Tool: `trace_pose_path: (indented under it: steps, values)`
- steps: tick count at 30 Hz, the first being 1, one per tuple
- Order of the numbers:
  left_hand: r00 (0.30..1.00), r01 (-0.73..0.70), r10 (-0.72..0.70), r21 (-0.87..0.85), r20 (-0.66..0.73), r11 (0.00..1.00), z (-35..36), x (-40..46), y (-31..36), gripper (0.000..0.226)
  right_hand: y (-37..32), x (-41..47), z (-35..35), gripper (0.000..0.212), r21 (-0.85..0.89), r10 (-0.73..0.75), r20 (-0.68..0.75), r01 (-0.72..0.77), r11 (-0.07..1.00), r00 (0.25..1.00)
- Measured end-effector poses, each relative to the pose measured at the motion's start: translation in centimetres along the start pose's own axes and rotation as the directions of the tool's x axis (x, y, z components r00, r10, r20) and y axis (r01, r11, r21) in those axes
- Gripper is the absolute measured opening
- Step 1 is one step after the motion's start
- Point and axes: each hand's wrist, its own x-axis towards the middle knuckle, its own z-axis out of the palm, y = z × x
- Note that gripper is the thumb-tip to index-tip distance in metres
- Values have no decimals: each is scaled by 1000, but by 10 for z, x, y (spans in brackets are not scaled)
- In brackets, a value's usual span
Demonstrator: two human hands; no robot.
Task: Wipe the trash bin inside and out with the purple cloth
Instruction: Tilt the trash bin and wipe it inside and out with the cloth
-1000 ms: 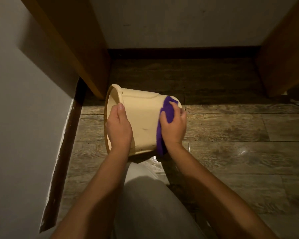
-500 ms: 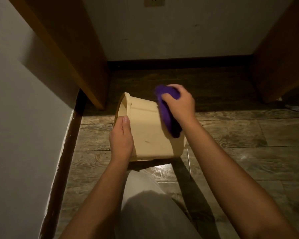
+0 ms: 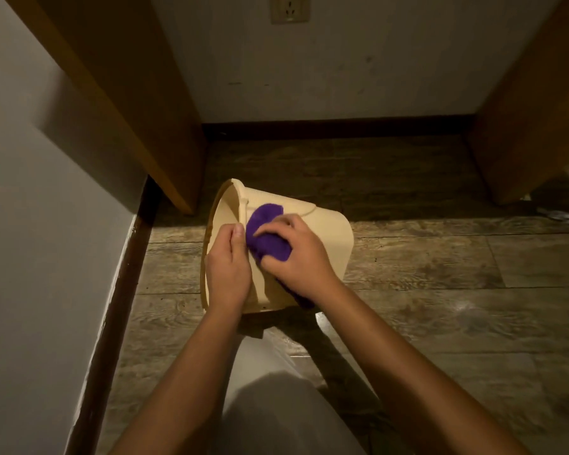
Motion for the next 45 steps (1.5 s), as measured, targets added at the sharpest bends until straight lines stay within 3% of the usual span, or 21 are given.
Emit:
trace_pose_path:
  steps: [4,7,10,12,14,16,19,22,26,28,30,32,33,40,43,45]
  values:
    - [1000,-1,1,49,7,999,-1,6,0,30,32,-35,26,47,-284,-28,138,66,956,990]
    - [1000,14,-13,79,-2,997,-2,8,2,27,63,-53,31,45,-399,106,156,-35,916,982]
    - [1000,8,-8,104,-8,995,-1,8,5,27,79,-58,14,40,-370,297,65,-254,894,953]
    - [1000,12,-9,108,-25,994,0,8,7,27,72,-52,-5,33,-273,318,-75,-326,905,945]
    - [999,28,-24,104,-34,994,-1,9,5,26,49,-36,-29,31,-107,259,-223,-288,951,940]
    - [999,27,-24,111,-33,993,-2,8,5,25,21,-11,-46,35,-11,132,-293,-142,990,947]
    - [998,-61,64,154,-15,986,1,5,9,29,-14,24,-48,46,-101,-45,-191,26,995,981]
    - [992,-123,124,184,10,975,2,4,9,29,-14,32,-28,51,-251,-55,-116,24,968,992]
    - [996,-84,86,173,-4,981,-4,6,2,30,27,4,-12,45,-203,144,-273,-204,958,951]
    - [998,-56,62,176,-26,983,-5,7,-1,31,60,-13,-17,44,-206,330,-363,-421,883,871]
    - [997,-46,55,173,-47,984,-5,7,-1,30,93,-27,-29,45,-182,546,-381,-639,747,746]
    - [997,-41,50,157,-54,987,-5,8,-3,28,111,-38,-40,45,-125,664,-380,-747,653,644]
    - [998,-33,42,149,-54,988,-6,9,-3,28,114,-40,-43,45,-96,670,-398,-755,649,627]
    - [997,-47,54,130,-52,990,-5,19,5,18,70,-13,-55,41,51,454,-471,-491,870,756]
    - [996,-64,53,148,77,987,-4,24,10,17,53,4,-57,41,141,385,-454,-362,921,803]
    - [973,-66,34,133,226,989,-7,24,7,33,50,12,-54,45,212,395,-457,-334,918,797]
